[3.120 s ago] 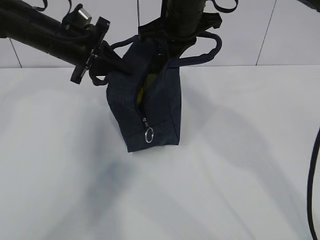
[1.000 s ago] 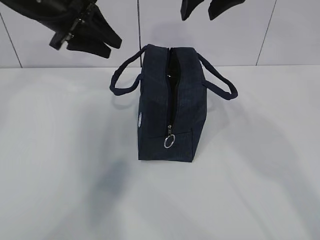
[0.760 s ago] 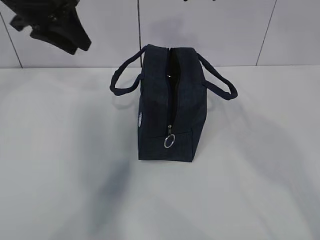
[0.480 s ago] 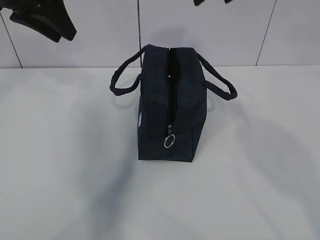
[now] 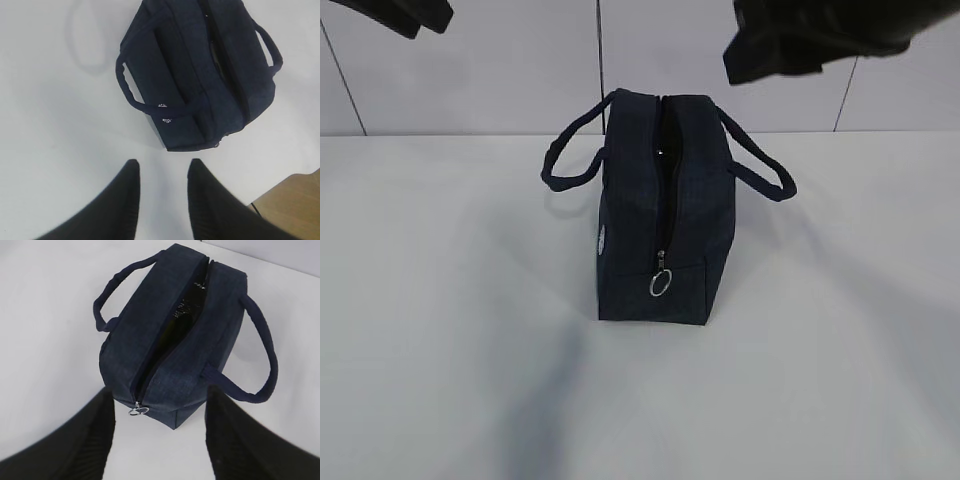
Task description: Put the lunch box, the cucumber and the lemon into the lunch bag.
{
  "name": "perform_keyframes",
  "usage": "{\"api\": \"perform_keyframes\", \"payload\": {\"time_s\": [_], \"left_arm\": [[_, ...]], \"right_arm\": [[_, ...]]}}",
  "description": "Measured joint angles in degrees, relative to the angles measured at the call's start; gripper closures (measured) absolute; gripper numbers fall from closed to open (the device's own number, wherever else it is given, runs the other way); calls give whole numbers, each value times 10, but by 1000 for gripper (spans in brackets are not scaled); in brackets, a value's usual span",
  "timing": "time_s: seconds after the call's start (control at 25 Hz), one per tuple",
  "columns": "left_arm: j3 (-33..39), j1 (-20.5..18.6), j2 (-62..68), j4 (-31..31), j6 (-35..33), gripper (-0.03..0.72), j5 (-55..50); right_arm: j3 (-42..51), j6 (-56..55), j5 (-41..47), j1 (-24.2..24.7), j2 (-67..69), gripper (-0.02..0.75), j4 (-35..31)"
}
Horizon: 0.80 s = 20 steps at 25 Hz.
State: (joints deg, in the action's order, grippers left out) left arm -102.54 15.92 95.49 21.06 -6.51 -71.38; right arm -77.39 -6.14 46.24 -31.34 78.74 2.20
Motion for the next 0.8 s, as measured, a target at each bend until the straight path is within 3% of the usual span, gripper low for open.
{"api": "perform_keyframes", "payload": {"time_s": [0.36,0.8], "left_arm": [[0,0,-24,20,15,452,-3],[0,0,-24,15,16,452,-3]], "right_arm": [[302,22,-318,0,-113,299,16],[506,2,-631,0,-85,299,7]]}}
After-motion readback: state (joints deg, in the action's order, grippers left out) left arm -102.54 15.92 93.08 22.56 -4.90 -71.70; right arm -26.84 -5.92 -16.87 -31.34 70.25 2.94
